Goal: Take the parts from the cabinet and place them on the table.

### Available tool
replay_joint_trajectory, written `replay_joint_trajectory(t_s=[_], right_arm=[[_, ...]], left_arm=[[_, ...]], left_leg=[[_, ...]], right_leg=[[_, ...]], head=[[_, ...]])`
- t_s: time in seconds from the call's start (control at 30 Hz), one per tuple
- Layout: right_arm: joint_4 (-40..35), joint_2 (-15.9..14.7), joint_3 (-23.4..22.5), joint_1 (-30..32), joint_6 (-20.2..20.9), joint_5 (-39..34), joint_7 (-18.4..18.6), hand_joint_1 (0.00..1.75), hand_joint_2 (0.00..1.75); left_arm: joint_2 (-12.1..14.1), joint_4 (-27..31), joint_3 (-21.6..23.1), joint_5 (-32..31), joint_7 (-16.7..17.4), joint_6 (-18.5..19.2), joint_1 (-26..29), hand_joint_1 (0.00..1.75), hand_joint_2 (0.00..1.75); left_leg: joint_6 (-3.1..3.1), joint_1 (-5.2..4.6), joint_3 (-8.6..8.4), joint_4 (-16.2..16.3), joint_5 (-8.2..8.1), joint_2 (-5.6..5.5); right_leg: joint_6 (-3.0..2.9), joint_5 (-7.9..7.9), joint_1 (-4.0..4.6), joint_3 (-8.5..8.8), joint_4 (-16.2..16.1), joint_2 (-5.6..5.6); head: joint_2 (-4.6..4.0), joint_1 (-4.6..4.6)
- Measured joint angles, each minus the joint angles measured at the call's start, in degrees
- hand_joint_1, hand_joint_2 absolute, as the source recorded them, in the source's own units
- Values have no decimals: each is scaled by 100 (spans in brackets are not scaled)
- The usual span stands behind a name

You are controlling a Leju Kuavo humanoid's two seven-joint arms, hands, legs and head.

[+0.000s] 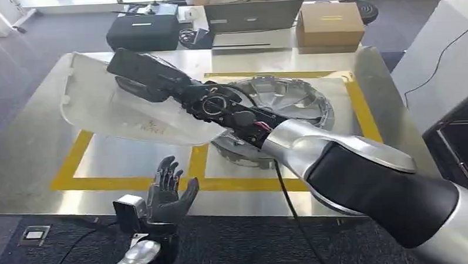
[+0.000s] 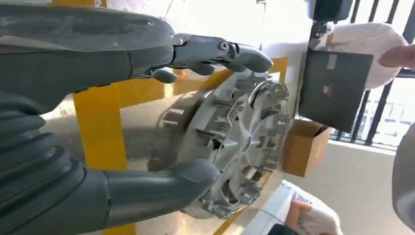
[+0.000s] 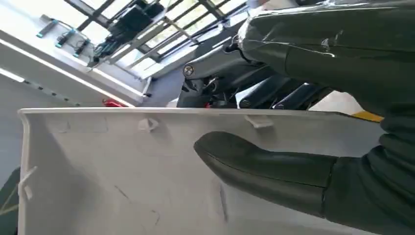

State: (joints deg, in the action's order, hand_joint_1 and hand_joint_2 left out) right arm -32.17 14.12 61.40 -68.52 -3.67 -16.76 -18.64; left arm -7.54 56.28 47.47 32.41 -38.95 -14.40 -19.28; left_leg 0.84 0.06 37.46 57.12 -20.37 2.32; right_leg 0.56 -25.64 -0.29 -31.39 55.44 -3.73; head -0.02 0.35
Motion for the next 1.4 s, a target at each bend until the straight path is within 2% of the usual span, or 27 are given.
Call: replay_joint_trajectory(t_s=[0.03,0.13,0.17,0.2,0.23,0.27,0.3,0.33,0.37,0.4,0.43,0.5,0.53,0.57,0.6,0.67,0.83,0.9,1.0,1.03,1.27,1.4], right_arm=[[2,0,-2,-14,0,2,-2,175,175],[2,0,0,-16,2,7,-4,175,175],[-2,7,0,-25,2,7,-4,175,175],[-13,2,-4,-21,2,7,-4,175,175],[-13,2,-4,-38,2,7,-9,175,175],[-13,-11,-7,-50,2,7,-11,175,175],[-11,-22,-4,-37,4,7,-11,175,175],[-11,-22,-4,-7,11,4,-13,175,175],[-11,-22,-4,27,15,2,-18,175,175],[-9,-22,-4,55,20,2,-17,175,175],[-7,-22,-4,59,22,2,-17,175,175],[-4,-22,-4,38,26,2,-20,175,175],[4,-22,-4,34,24,2,-15,175,175],[9,-15,-2,22,26,2,-13,175,175],[9,-7,0,37,31,2,-15,175,175],[9,15,7,96,42,24,-22,175,175],[29,286,59,279,-6,96,-177,175,175],[11,387,114,399,-59,31,-157,175,175],[-4,485,218,495,-253,-144,-98,175,175],[-15,512,269,513,-324,-190,-79,175,175],[20,568,597,549,-891,-147,238,175,175],[83,568,741,549,-1045,-59,385,175,175]], left_arm=[[0,0,0,0,0,-4,-13,0,175],[-7,0,0,2,0,-7,-25,0,175],[-7,2,0,2,0,-9,-29,0,175],[-18,2,0,2,0,-9,-17,0,175],[-17,0,0,11,0,-11,-37,0,175],[-22,0,0,13,0,-11,-49,0,175],[-35,0,0,18,0,-11,-45,0,175],[-35,-4,0,18,0,-9,-40,0,175],[-35,-13,0,17,0,-4,-35,0,175],[-35,-20,0,17,0,-4,-31,0,175],[-35,-24,0,17,0,-2,-32,0,175],[-48,-42,2,17,0,-2,-36,0,175],[-48,-50,4,17,0,-2,-35,0,175],[-48,-55,7,20,0,-2,-43,0,175],[-50,-57,7,18,0,-2,-43,0,175],[-50,-61,13,0,0,-2,-24,0,175],[-50,-61,13,-114,0,-13,7,0,175],[-50,-61,13,-146,0,-13,35,0,175],[-50,-61,13,-153,0,0,59,0,175],[-50,-61,15,-146,0,7,59,0,175],[-92,-61,68,-120,0,98,56,0,175],[-153,-61,118,-120,0,98,57,0,175]], left_leg=[[53,-112,-111,-202,-106,247],[52,-126,-76,-228,-77,7],[72,-115,-96,-273,-63,-73],[82,-31,-175,-353,-37,-125],[103,-21,-200,-379,-32,-173],[117,-22,-204,-379,-32,-198],[127,-18,-209,-379,-39,-258],[134,-19,-210,-377,-44,-304],[136,-19,-214,-373,-49,-349],[134,-15,-223,-369,-54,-398],[119,-6,-224,-353,-68,-446],[67,16,-227,-283,-115,-522],[28,14,-204,-251,-145,-544],[5,-14,-160,-184,-156,-561],[-27,-1,-119,-200,-133,-560],[65,-9,-107,-179,-132,-546],[51,-6,-164,-253,-123,-532],[19,3,-178,-267,-125,-532],[-60,20,-178,-277,-131,-533],[-66,23,-180,-277,-132,-532],[-77,21,-178,-275,-139,-533],[-82,19,-176,-270,-142,-533]], right_leg=[[21,-21,38,9,-6,-52],[81,-57,36,34,-22,-232],[109,-74,63,72,-39,-305],[145,-149,21,22,-1,-195],[168,-285,12,-44,227,111],[181,-479,1,-236,646,263],[207,-694,-6,-521,1210,336],[228,-831,-11,-762,1654,357],[240,-853,-15,-923,1899,357],[251,-737,-29,-950,1859,356],[259,-489,-48,-857,1550,356],[277,100,-83,-443,533,367],[272,157,-95,-303,194,422],[244,107,-80,-231,58,460],[171,96,-74,-222,91,465],[174,114,-67,-225,44,479],[124,100,-50,-212,45,503],[100,85,-42,-206,45,499],[77,84,-26,-208,46,498],[62,82,-23,-208,46,499],[61,81,-26,-200,39,496],[62,82,-28,-192,27,496]], head=[[0,7],[0,18],[0,15],[0,26],[0,50],[0,90],[0,153],[0,177],[0,175],[0,186],[0,203],[0,238],[0,278],[0,295],[0,269],[0,221],[0,107],[0,72],[0,63],[0,63],[0,63],[0,68]])
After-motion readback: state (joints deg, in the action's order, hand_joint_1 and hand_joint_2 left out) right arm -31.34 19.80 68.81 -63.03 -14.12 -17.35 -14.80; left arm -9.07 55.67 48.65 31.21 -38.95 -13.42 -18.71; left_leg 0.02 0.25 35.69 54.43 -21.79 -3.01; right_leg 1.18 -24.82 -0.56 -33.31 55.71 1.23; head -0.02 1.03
